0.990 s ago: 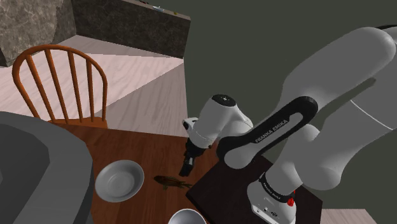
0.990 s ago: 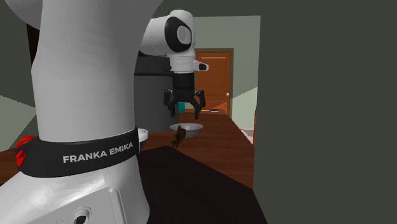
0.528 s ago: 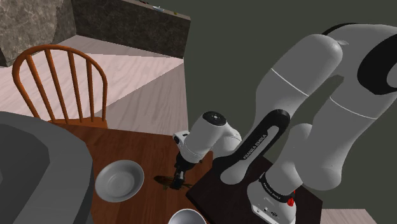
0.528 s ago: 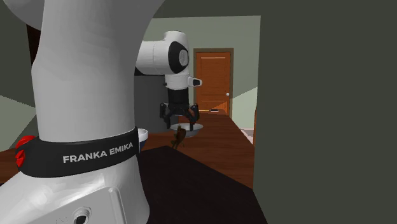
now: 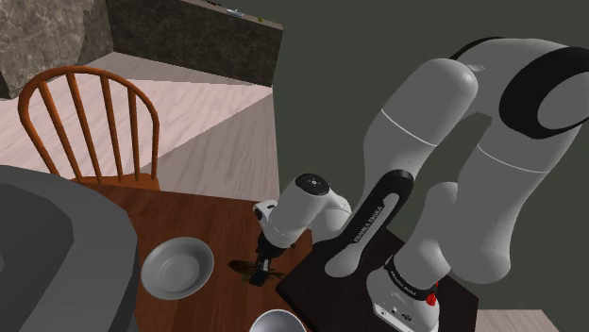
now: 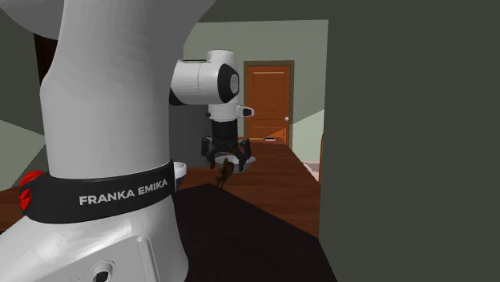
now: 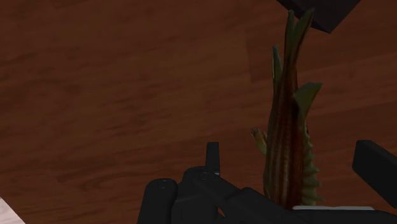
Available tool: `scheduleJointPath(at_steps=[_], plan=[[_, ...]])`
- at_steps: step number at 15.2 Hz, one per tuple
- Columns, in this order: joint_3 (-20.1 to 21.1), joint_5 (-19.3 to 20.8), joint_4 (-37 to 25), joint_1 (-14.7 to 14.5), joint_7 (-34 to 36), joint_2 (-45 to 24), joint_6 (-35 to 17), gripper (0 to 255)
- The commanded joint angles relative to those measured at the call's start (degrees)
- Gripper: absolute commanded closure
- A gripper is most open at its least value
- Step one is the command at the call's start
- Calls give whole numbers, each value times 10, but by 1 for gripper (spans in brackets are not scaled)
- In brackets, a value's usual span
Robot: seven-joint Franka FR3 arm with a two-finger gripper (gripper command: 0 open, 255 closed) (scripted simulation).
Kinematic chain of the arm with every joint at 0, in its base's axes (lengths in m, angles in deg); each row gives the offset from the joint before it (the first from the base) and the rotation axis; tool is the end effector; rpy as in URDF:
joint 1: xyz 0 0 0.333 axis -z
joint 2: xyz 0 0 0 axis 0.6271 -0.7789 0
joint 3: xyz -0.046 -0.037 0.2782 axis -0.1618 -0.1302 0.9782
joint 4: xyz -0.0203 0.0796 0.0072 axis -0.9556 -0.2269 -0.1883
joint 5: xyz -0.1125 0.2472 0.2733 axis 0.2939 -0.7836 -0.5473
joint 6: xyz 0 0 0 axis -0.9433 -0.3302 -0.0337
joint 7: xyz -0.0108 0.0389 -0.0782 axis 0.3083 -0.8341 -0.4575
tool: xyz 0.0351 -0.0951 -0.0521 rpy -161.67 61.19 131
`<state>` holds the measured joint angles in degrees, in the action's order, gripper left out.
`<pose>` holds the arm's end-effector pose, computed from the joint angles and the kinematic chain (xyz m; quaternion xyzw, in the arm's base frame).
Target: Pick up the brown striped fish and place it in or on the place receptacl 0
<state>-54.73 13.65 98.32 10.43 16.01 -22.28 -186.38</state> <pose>0.2964 0.2493 0.1474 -0.9433 -0.3183 -0.0824 0.0466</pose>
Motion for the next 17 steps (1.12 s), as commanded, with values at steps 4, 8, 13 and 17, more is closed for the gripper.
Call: scheduleJointPath(at_steps=[4,8,13,17], plan=[[-1,0,0,-1,0,-1,0,255],[-1,0,0,-1,0,-1,-1,255],[-1,0,0,-1,0,-1,-1,255],[60,-37,7,51,-27,45,38,255]])
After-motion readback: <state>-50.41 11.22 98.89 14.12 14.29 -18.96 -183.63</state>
